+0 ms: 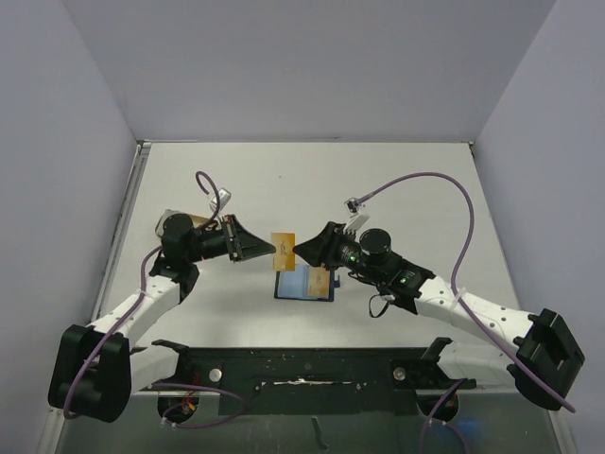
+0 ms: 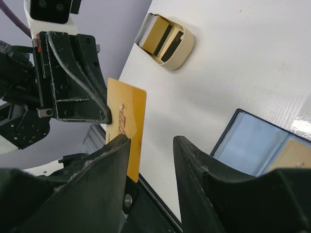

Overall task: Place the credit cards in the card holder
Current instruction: Pick up the credit card from the storage box.

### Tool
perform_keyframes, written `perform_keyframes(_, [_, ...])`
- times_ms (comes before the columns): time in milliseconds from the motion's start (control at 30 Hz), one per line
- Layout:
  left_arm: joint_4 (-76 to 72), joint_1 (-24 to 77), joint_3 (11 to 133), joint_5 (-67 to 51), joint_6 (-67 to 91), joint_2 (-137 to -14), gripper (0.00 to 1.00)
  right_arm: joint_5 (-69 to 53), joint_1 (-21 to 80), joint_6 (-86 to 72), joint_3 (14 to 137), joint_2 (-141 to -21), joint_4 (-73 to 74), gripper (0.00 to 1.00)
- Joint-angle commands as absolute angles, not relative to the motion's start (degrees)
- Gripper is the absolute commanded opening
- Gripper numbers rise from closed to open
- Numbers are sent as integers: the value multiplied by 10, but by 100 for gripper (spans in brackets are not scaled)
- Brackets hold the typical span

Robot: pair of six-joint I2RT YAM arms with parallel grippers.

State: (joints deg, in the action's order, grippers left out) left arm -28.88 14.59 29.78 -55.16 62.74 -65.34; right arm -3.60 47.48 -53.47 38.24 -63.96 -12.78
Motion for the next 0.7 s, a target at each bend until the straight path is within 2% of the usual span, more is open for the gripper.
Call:
perform_keyframes(0, [-414,155,280,-583,684,-638,0,-75,465,-553,408,-650,-189,41])
perform_keyframes(200, [-419,165,264,-585,687,-650,0,-100,462,-555,399,-656,-219,29])
perform_keyframes(367, [-411,165,252,-576,683,-660,0,-117,461,-555,391,-660,-237,8])
perform_keyframes(433, [-393,166,250,-570,674,-663,5,-118,461,-556,386,-661,-239,0])
perform_keyframes(500, [-386,166,250,-567,668,-665,11,-113,460,-560,382,-660,-237,0])
perform_keyframes(600, [-362,165,253,-564,651,-665,27,-105,459,-562,378,-659,-234,0])
perform_keyframes(667, [-313,166,262,-556,618,-664,34,-92,459,-560,382,-661,-215,0])
